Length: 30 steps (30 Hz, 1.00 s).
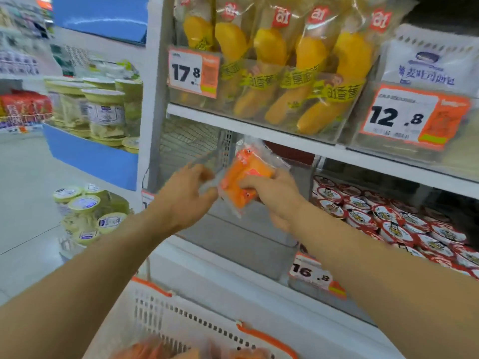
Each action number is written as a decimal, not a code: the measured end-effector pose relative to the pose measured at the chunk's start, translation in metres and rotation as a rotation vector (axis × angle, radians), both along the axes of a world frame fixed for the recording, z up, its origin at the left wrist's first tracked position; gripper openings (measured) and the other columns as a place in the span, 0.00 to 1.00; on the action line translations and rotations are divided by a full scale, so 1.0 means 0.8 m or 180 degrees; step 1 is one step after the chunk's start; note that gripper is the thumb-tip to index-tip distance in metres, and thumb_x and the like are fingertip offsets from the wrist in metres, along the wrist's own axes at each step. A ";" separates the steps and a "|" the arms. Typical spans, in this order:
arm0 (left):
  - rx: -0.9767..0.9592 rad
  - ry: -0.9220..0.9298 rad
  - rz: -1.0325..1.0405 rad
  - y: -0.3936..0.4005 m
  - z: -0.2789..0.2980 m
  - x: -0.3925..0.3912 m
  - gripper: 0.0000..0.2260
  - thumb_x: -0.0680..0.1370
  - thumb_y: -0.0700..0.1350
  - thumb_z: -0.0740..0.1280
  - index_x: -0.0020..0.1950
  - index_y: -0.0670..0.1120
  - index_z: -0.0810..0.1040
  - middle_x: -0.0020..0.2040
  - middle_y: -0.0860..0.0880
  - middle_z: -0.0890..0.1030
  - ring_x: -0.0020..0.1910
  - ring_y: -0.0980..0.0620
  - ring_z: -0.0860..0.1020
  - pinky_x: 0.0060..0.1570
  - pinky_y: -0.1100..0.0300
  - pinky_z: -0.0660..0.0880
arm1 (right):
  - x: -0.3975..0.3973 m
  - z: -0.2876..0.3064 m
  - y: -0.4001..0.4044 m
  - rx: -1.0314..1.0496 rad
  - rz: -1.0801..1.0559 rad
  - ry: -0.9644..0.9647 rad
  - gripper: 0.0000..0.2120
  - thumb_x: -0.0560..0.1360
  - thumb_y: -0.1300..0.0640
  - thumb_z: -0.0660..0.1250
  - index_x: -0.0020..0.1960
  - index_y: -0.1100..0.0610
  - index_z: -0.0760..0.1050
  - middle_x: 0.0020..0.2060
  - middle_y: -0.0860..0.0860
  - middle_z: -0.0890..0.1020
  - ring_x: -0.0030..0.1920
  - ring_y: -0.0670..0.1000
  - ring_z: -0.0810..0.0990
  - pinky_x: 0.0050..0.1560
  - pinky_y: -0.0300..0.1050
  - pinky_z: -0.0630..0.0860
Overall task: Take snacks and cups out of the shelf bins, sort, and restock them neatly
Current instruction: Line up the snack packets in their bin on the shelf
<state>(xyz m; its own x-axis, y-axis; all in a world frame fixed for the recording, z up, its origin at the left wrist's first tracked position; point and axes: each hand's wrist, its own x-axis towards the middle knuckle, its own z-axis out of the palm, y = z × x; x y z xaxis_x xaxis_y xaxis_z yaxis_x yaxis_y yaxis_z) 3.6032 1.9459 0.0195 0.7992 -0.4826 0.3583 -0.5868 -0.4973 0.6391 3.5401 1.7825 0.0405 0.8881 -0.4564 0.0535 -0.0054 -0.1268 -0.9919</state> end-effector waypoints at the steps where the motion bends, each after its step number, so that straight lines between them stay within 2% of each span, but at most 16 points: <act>1: 0.0344 -0.0182 -0.0048 0.010 -0.012 0.015 0.13 0.78 0.53 0.67 0.60 0.50 0.79 0.57 0.52 0.78 0.59 0.52 0.75 0.55 0.59 0.69 | 0.025 -0.004 0.001 -0.0077 -0.0063 -0.0009 0.12 0.69 0.74 0.71 0.51 0.66 0.79 0.27 0.49 0.82 0.25 0.46 0.79 0.27 0.39 0.75; 3: 0.0664 -0.0102 -0.0344 0.027 -0.029 0.039 0.14 0.74 0.61 0.70 0.54 0.55 0.80 0.51 0.58 0.78 0.54 0.58 0.77 0.51 0.61 0.72 | 0.073 -0.019 -0.003 -0.0213 -0.0211 0.0019 0.16 0.68 0.73 0.74 0.54 0.65 0.80 0.32 0.50 0.84 0.29 0.45 0.81 0.30 0.39 0.76; 5: 0.0741 -0.0084 -0.0604 0.040 -0.042 0.059 0.17 0.69 0.65 0.73 0.50 0.56 0.80 0.47 0.60 0.79 0.47 0.62 0.78 0.47 0.65 0.74 | 0.116 -0.036 -0.010 -0.0262 -0.0327 0.0191 0.13 0.66 0.70 0.78 0.47 0.60 0.80 0.38 0.52 0.84 0.34 0.47 0.81 0.32 0.39 0.77; 8: 0.0733 -0.0320 -0.0832 0.042 -0.055 0.081 0.08 0.71 0.53 0.77 0.46 0.54 0.82 0.40 0.60 0.79 0.41 0.64 0.76 0.41 0.71 0.69 | 0.171 -0.055 -0.018 -0.0290 -0.0518 0.0469 0.15 0.67 0.70 0.77 0.41 0.57 0.73 0.35 0.50 0.79 0.33 0.48 0.78 0.22 0.33 0.70; 10: 0.0682 -0.0317 -0.0958 0.038 -0.058 0.093 0.06 0.71 0.50 0.77 0.44 0.54 0.82 0.37 0.61 0.77 0.40 0.67 0.75 0.38 0.75 0.67 | 0.207 -0.065 -0.020 -0.0249 -0.0582 0.0571 0.16 0.68 0.70 0.77 0.47 0.58 0.73 0.38 0.52 0.79 0.36 0.50 0.78 0.19 0.33 0.68; 13: 0.0627 -0.0529 -0.1127 0.036 -0.067 0.105 0.05 0.73 0.54 0.75 0.46 0.56 0.82 0.41 0.59 0.80 0.42 0.62 0.76 0.39 0.73 0.68 | 0.256 -0.083 -0.020 -0.0316 -0.0665 0.0633 0.28 0.65 0.69 0.80 0.59 0.58 0.72 0.50 0.54 0.81 0.47 0.52 0.81 0.30 0.41 0.76; 14: 0.0626 -0.0679 -0.1158 0.037 -0.069 0.107 0.06 0.74 0.56 0.74 0.47 0.56 0.82 0.42 0.59 0.81 0.43 0.60 0.76 0.42 0.69 0.69 | 0.269 -0.090 -0.021 -0.0326 -0.0752 0.0637 0.30 0.62 0.68 0.81 0.60 0.58 0.72 0.52 0.54 0.81 0.50 0.54 0.82 0.36 0.45 0.80; 16: 0.0602 -0.1103 -0.1251 0.038 -0.076 0.113 0.06 0.75 0.58 0.71 0.47 0.57 0.81 0.42 0.58 0.82 0.44 0.58 0.76 0.45 0.62 0.71 | 0.289 -0.101 -0.027 -0.0277 -0.0933 0.0589 0.33 0.57 0.67 0.84 0.58 0.56 0.74 0.51 0.54 0.83 0.50 0.56 0.84 0.47 0.55 0.84; 19: 0.0549 -0.1589 -0.1364 0.036 -0.085 0.125 0.07 0.72 0.59 0.70 0.40 0.57 0.79 0.35 0.59 0.80 0.35 0.59 0.76 0.33 0.62 0.66 | 0.307 -0.119 -0.040 -0.0343 -0.1070 0.0455 0.40 0.45 0.60 0.85 0.53 0.52 0.72 0.49 0.54 0.84 0.47 0.56 0.85 0.48 0.59 0.84; 21: 0.0455 -0.1753 -0.1403 0.035 -0.088 0.132 0.08 0.68 0.60 0.70 0.36 0.57 0.77 0.30 0.60 0.78 0.30 0.59 0.74 0.29 0.64 0.63 | 0.314 -0.122 -0.043 -0.0542 -0.1117 0.0430 0.43 0.39 0.55 0.82 0.51 0.48 0.67 0.50 0.53 0.83 0.47 0.55 0.85 0.46 0.58 0.84; 22: 0.0418 -0.1783 -0.1427 0.034 -0.090 0.133 0.08 0.67 0.60 0.69 0.35 0.57 0.76 0.30 0.60 0.77 0.30 0.59 0.74 0.28 0.64 0.63 | 0.314 -0.120 -0.043 -0.0660 -0.1190 0.0407 0.42 0.42 0.55 0.82 0.51 0.47 0.66 0.51 0.53 0.82 0.48 0.54 0.84 0.46 0.58 0.84; 24: 0.0357 -0.1854 -0.1479 0.033 -0.094 0.136 0.08 0.67 0.59 0.69 0.35 0.57 0.76 0.29 0.60 0.77 0.29 0.59 0.74 0.28 0.64 0.64 | 0.307 -0.108 -0.036 -0.0904 -0.1399 0.0444 0.36 0.53 0.58 0.82 0.54 0.49 0.67 0.53 0.53 0.79 0.49 0.54 0.82 0.47 0.57 0.84; 26: 0.0345 -0.1914 -0.1512 0.031 -0.098 0.137 0.07 0.67 0.59 0.69 0.35 0.57 0.76 0.30 0.60 0.77 0.29 0.59 0.74 0.28 0.63 0.66 | 0.302 -0.104 -0.031 -0.1059 -0.1477 0.0492 0.32 0.61 0.60 0.81 0.58 0.50 0.68 0.48 0.51 0.79 0.48 0.53 0.82 0.48 0.54 0.83; 28: 0.0321 -0.1940 -0.1518 0.031 -0.101 0.137 0.07 0.67 0.58 0.69 0.35 0.57 0.76 0.30 0.60 0.77 0.30 0.58 0.74 0.28 0.62 0.70 | 0.299 -0.106 -0.028 -0.1082 -0.1444 0.0513 0.31 0.66 0.61 0.80 0.61 0.51 0.66 0.42 0.46 0.78 0.44 0.50 0.80 0.45 0.47 0.80; 30: 0.0299 -0.1940 -0.1513 0.031 -0.103 0.137 0.07 0.68 0.58 0.69 0.36 0.57 0.76 0.30 0.60 0.77 0.30 0.58 0.74 0.29 0.61 0.72 | 0.300 -0.109 -0.024 -0.1074 -0.1403 0.0476 0.32 0.66 0.61 0.81 0.61 0.53 0.64 0.41 0.44 0.78 0.43 0.47 0.79 0.45 0.44 0.77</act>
<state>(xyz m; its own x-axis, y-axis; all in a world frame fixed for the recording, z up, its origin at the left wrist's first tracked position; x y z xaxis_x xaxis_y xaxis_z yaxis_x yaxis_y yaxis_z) 3.7125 1.9707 -0.0628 0.1738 -0.7742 0.6086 -0.9848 -0.1404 0.1027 3.7803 1.7630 -0.0464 0.6269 -0.7648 0.1489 -0.2666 -0.3901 -0.8813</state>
